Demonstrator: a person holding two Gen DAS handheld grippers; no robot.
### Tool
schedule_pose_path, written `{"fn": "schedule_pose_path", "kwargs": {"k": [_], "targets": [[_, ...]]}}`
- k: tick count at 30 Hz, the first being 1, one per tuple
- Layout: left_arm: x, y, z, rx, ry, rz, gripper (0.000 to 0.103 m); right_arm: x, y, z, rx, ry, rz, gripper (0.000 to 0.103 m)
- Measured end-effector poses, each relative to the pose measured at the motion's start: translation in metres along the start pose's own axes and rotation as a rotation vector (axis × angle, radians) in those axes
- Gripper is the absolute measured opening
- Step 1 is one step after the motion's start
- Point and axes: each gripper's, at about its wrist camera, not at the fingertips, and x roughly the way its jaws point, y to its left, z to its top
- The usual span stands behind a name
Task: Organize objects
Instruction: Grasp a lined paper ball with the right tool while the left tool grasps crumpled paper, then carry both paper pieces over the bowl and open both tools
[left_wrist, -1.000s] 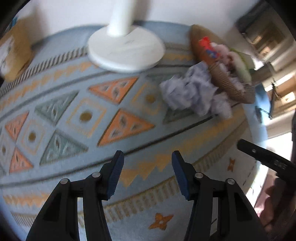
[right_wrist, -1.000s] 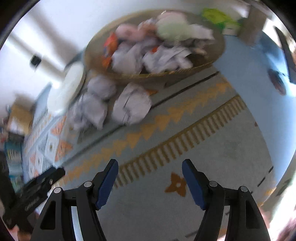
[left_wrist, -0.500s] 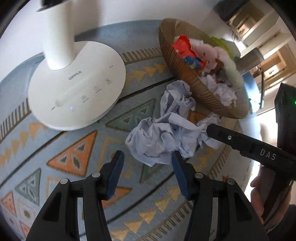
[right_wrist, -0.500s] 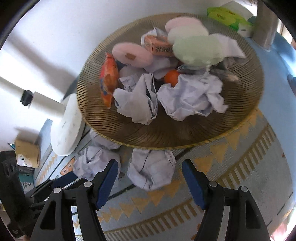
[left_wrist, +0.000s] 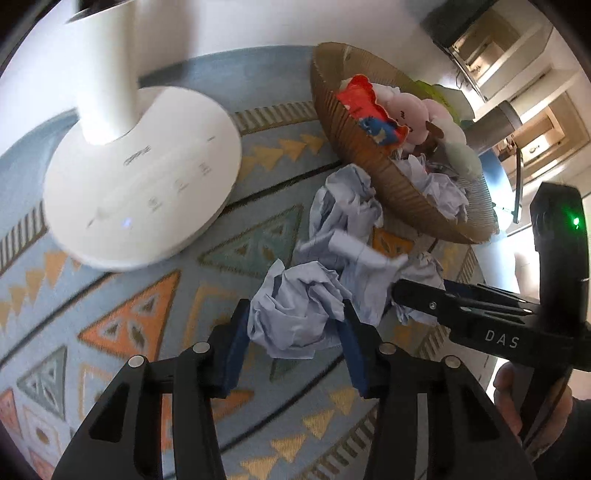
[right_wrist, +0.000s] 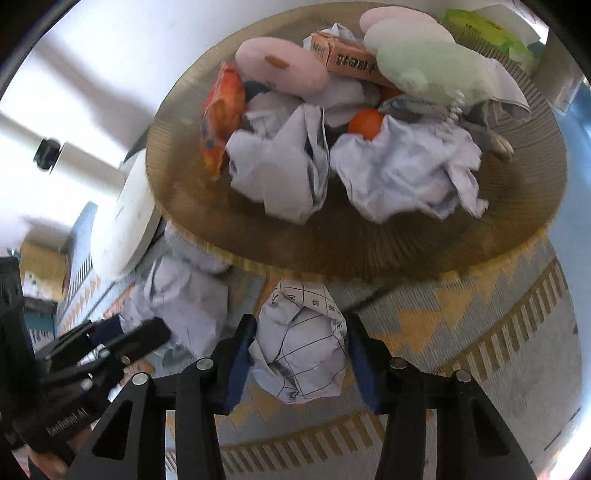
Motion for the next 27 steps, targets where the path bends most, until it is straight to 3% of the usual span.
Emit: {"fn": "schedule_pose_path", "kwargs": {"k": [8, 15, 22, 25, 27], "targets": [[-0.034, 0.004, -0.031, -0.033, -0.031, -0.006, 0.043, -0.027, -0.02, -0.036, 0.022, 0.03, 0.027, 0.048], [-0.057, -0.031, -0.027, 0.027, -0.095, 0.022, 0.043, -0.051, -0.027, -0.057, 0.028, 0.018, 0.029, 0.048], [-0.062, -0.074, -0.003, 0.154, -0.119, -0.004, 0.043, -0.08, -0.032, -0.037, -0.006, -0.059, 0.008, 0.048], [-0.064, -0.09, 0.016, 0.162, -0.158, -0.021, 0.043, -0.095, -0.034, -0.023, -0.011, -0.096, 0.014, 0.048], [-0.065, -0.098, 0.032, 0.153, -0.185, -0.033, 0.043, -0.112, -0.033, -0.008, -0.055, -0.166, -0.014, 0.048]]}}
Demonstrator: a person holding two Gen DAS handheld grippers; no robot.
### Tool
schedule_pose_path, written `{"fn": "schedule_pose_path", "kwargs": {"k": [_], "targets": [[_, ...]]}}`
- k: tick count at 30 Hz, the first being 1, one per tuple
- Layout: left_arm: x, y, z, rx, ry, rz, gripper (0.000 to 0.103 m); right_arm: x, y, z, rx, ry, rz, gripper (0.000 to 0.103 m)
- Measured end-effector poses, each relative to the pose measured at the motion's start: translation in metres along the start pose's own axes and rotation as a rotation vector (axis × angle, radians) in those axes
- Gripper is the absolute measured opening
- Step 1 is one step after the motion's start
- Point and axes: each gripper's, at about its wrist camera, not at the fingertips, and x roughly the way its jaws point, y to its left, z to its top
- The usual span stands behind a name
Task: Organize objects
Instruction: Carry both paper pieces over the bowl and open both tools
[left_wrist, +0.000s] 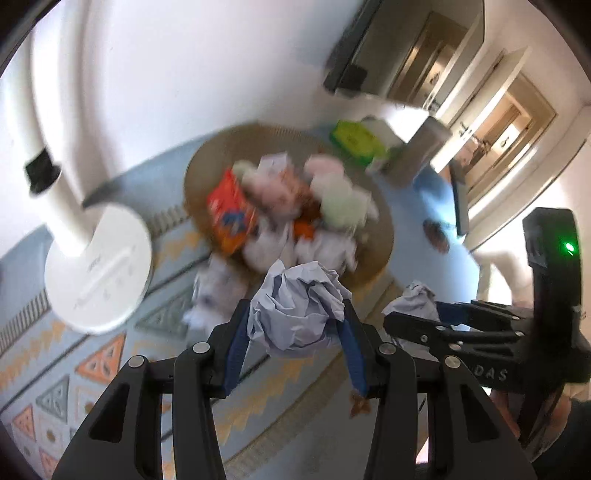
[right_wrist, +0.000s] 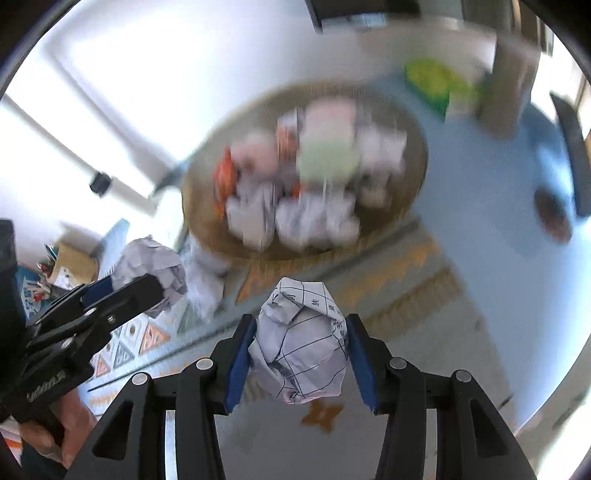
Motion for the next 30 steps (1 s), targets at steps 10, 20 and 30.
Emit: {"fn": "schedule_pose_path", "kwargs": {"k": [10, 20, 30], "targets": [[0.019, -0.015, 0.068, 0.059, -0.054, 0.062, 0.043, -0.035, -0.011, 0.098, -0.071, -0.163, -0.024, 0.048], [0.037, 0.004, 0.11, 0.022, -0.063, 0.093, 0.044, -0.007, 0.003, 0.18, -0.089, -0.173, 0.021, 0.049], [0.054, 0.021, 0.11, -0.042, -0.029, 0.081, 0.081, 0.021, 0.0, 0.205, -0.042, -0.152, 0.014, 0.067]]}}
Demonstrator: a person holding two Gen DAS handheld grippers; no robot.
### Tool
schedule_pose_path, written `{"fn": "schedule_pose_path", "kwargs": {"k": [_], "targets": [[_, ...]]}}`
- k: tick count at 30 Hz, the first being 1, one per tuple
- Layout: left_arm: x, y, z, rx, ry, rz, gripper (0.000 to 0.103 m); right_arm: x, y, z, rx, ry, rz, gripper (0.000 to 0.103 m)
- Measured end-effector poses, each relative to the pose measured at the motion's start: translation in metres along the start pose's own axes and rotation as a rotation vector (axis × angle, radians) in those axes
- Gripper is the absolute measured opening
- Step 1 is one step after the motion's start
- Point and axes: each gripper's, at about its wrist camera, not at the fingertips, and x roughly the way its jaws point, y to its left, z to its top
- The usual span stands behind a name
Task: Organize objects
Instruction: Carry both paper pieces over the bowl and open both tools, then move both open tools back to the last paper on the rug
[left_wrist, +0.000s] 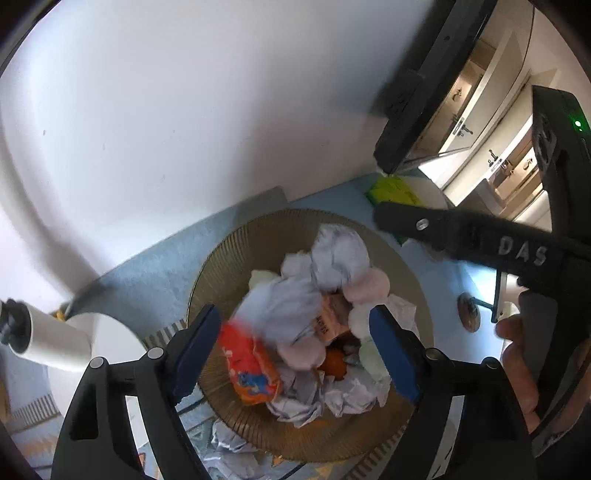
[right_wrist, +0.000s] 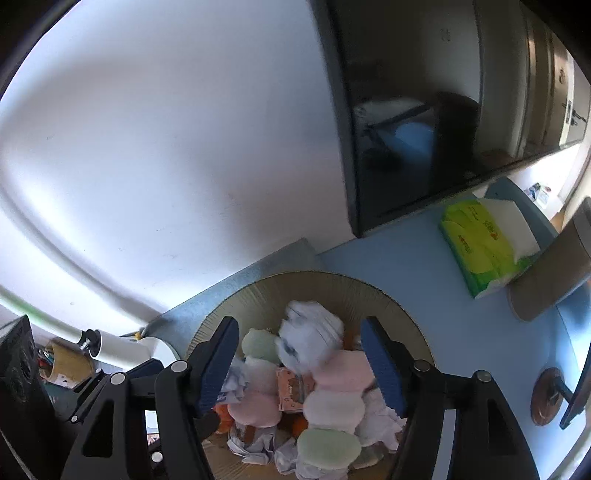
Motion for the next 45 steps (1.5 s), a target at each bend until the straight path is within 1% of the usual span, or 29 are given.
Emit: {"fn": "schedule_pose_path", "kwargs": {"k": [5, 11, 14, 18, 20, 25, 28, 30, 33, 35, 37, 41, 43, 44, 45], "targets": [[-0.009, 0.008, -0.019, -0.025, 0.014, 0.002, 0.081, -0.007, -0.012, -0.017, 0.034, 0.022, -0.003, 0.067], [-0.035, 0.026, -0.05, -0.091, 0.025, 0.013, 0.081, -0.021, -0.01, -0.057, 0.033, 0.068, 0.013, 0.067], [-0.053, 0.04, -0.076, -0.132, 0.023, 0.031, 0.081, -0.031, -0.004, -0.082, 0.008, 0.09, 0.035, 0.067], [-0.076, 0.064, -0.114, -0.213, 0.033, 0.034, 0.081, -0.045, 0.005, -0.116, -0.009, 0.109, 0.038, 0.067], [-0.081, 0.073, -0.131, -0.242, 0.037, 0.047, 0.081, -0.049, 0.008, -0.132, -0.014, 0.119, 0.028, 0.067], [-0.086, 0.099, -0.18, -0.336, 0.078, 0.055, 0.081, -0.049, 0.013, -0.181, 0.006, 0.181, 0.017, 0.068], [-0.089, 0.107, -0.206, -0.355, 0.081, 0.096, 0.081, -0.044, 0.014, -0.212, 0.008, 0.215, -0.012, 0.068], [-0.09, 0.109, -0.22, -0.364, 0.096, 0.1, 0.081, -0.038, 0.012, -0.226, 0.021, 0.249, -0.028, 0.068], [-0.091, 0.105, -0.232, -0.363, 0.108, 0.094, 0.081, -0.029, 0.007, -0.244, 0.074, 0.301, -0.001, 0.068], [-0.092, 0.101, -0.238, -0.349, 0.116, 0.094, 0.081, -0.026, 0.003, -0.251, 0.106, 0.316, 0.014, 0.068], [-0.095, 0.096, -0.238, -0.335, 0.114, 0.099, 0.081, -0.025, 0.003, -0.255, 0.119, 0.324, 0.016, 0.068], [-0.102, 0.089, -0.232, -0.303, 0.079, 0.07, 0.081, -0.027, 0.005, -0.255, 0.136, 0.319, 0.028, 0.068], [-0.097, 0.087, -0.223, -0.282, 0.078, 0.055, 0.081, -0.028, 0.002, -0.252, 0.19, 0.304, 0.06, 0.068], [-0.092, 0.085, -0.219, -0.27, 0.079, 0.041, 0.081, -0.027, 0.002, -0.249, 0.229, 0.302, 0.09, 0.068], [-0.083, 0.084, -0.212, -0.254, 0.084, 0.007, 0.081, -0.025, 0.0, -0.247, 0.286, 0.304, 0.134, 0.068]]}}
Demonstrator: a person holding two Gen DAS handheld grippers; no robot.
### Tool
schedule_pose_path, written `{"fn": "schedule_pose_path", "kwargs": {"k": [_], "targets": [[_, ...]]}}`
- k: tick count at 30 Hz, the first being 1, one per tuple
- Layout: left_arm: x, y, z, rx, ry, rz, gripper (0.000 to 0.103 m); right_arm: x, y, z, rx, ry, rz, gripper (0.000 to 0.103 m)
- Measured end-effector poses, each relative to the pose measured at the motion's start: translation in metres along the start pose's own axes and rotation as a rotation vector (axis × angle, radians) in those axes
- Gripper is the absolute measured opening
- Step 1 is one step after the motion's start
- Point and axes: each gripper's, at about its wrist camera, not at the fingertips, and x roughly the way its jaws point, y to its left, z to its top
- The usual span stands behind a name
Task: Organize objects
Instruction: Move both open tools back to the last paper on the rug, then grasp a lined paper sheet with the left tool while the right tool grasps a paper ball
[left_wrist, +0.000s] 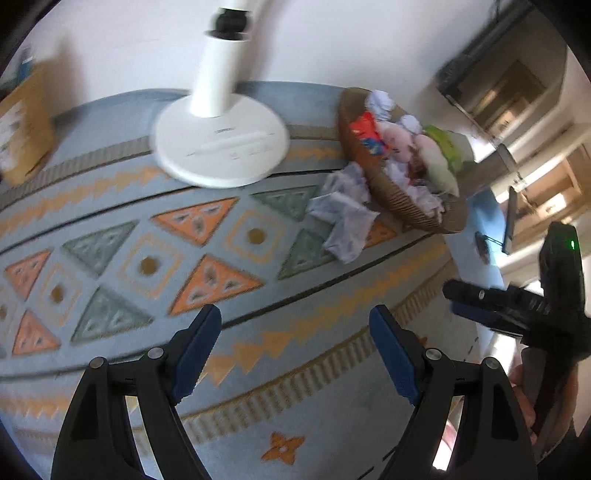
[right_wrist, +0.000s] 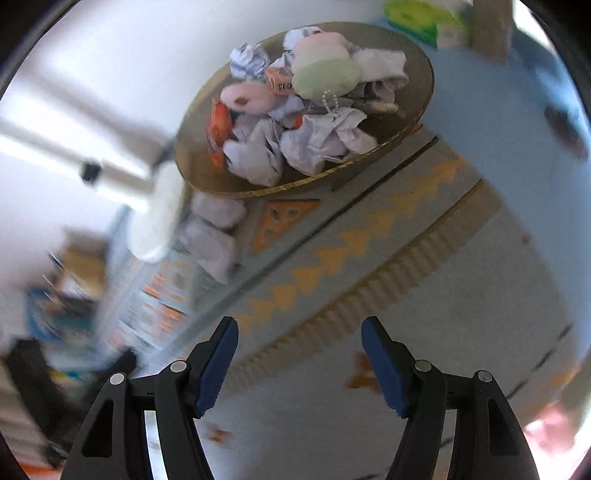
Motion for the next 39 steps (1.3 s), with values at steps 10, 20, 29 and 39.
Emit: {"fn": "schedule_pose_path", "kwargs": {"k": [10, 20, 29, 39], "targets": [[0.077, -0.031, 0.045, 0.081, 0.065, -0.07, 0.081, 0.036, 0.037, 0.051, 0.12, 0.002, 0.14, 0.068], [0.095, -0.036, 0.053, 0.173, 0.087, -0.113, 0.028, 0.075, 0.057, 0.066, 0.171, 0.008, 0.075, 0.068], [0.046, 0.019, 0.026, 0.127, 0.087, -0.012, 0.028, 0.11, 0.093, 0.065, 0.194, -0.122, -0.078, 0.068], [0.025, 0.042, 0.007, 0.088, 0.095, 0.064, 0.028, 0.132, 0.118, 0.064, 0.003, -0.065, -0.195, 0.05]]}}
